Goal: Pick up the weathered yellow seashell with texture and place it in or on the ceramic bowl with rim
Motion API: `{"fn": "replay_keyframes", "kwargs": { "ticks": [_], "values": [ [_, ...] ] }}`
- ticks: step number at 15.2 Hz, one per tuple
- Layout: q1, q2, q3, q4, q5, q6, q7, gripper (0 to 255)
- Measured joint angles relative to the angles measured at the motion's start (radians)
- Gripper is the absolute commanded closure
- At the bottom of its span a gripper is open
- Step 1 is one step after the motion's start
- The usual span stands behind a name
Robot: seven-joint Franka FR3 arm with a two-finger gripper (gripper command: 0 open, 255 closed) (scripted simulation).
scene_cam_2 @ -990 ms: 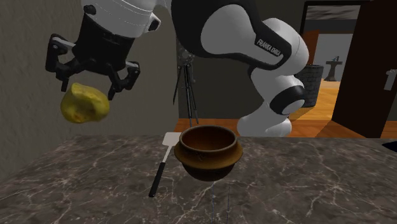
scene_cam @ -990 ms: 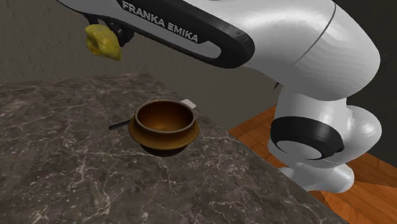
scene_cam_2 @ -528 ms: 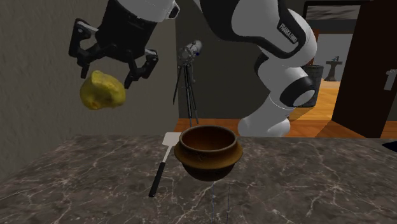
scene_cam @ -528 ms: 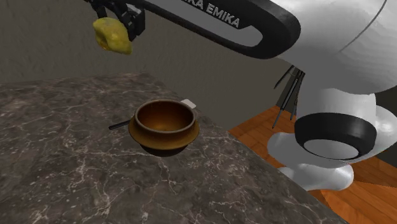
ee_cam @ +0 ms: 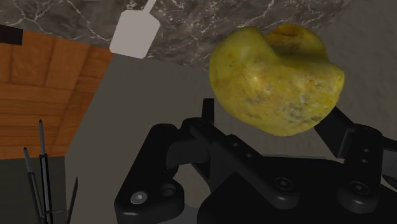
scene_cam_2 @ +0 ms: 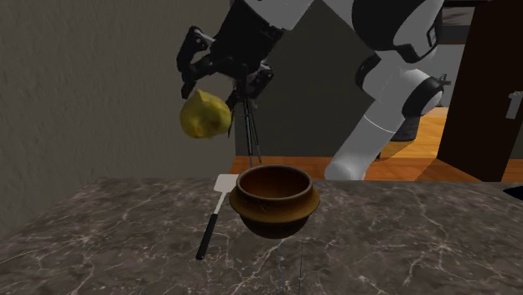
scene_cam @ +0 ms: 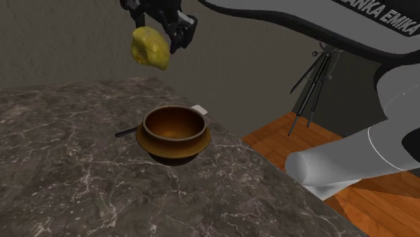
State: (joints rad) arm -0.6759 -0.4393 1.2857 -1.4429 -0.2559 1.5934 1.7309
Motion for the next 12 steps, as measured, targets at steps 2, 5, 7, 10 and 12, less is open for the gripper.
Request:
{"fn": "replay_keyframes", "kwargs": {
  "ticks": [2, 5, 7, 10, 12],
  "values": [
    [0.154, -0.047, -0.141, -0.08, 0.02, -0.002, -0.001, 255],
    [0.288, -0.125, -0.27, -0.14, 0.058, -0.034, -0.023, 255],
    [0.357, -0.179, -0.333, -0.182, 0.082, -0.052, -0.032, 255],
    [0.436, -0.251, -0.395, -0.239, 0.111, -0.075, -0.038, 255],
    [0.457, -0.272, -0.405, -0.274, 0.12, -0.065, -0.031, 255]
  ]
}}
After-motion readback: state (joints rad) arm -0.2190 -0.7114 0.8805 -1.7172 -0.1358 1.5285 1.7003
